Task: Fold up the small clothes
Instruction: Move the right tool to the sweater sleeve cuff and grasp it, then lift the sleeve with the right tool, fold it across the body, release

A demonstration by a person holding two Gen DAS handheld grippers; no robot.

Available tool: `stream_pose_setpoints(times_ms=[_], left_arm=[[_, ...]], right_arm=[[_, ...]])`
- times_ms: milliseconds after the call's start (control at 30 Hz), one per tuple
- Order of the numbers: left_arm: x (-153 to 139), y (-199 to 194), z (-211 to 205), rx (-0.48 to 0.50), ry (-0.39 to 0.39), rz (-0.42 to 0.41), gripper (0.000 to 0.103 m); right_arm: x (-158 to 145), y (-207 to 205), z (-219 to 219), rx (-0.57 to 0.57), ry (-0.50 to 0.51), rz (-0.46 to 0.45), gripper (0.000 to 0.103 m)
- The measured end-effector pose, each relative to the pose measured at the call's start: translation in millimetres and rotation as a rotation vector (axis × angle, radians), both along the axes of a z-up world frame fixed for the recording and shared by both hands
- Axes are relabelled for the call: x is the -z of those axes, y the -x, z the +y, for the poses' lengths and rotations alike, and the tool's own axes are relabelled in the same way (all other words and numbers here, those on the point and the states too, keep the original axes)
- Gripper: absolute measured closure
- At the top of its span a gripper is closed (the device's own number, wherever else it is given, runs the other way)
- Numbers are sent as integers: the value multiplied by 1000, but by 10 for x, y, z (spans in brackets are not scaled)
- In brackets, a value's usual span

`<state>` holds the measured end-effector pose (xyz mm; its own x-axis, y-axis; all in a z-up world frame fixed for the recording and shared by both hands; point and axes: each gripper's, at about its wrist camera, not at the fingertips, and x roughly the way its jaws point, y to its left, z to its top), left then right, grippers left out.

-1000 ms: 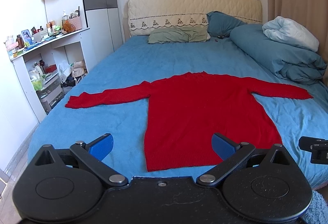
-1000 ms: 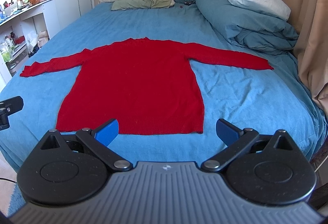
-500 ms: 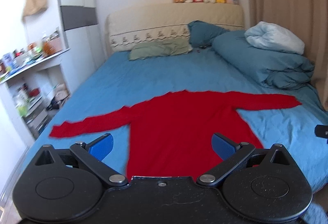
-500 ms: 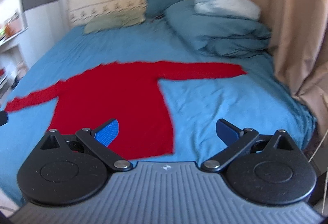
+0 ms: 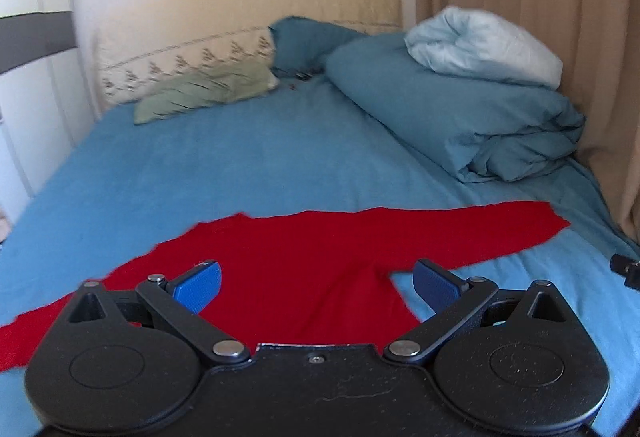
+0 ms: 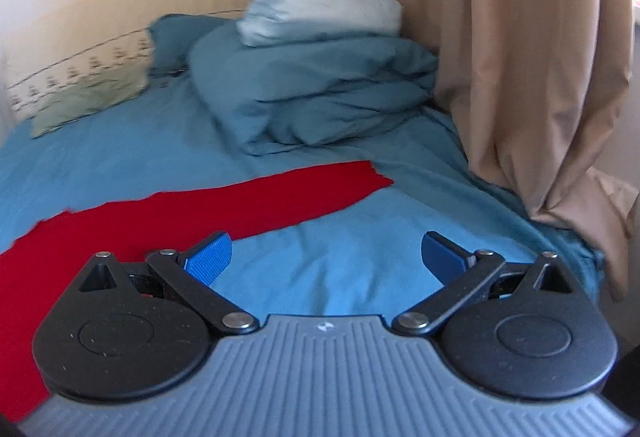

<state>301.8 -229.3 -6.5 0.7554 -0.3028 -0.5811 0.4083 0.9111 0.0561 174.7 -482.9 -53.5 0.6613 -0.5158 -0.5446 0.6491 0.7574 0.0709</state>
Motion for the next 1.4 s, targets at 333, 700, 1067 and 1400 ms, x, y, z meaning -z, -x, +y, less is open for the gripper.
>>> stream_pose_setpoints(times_ms=[333, 700, 1067, 1400], left_arm=[[957, -1303, -915, 8, -31, 130, 0], [1643, -2158, -1184, -96, -112, 289, 0], [1933, -2464, -1145, -123, -99, 381, 0], [1287, -2497, -280, -139, -65, 324, 0]], right_arm=[[1077, -1026, -1030, 82, -94, -46, 0], [1606, -1651, -1727, 120, -124, 12, 22], [1571, -1892, -1910, 203, -136, 29, 81], [595, -2174, -1046, 15, -147, -147, 82]])
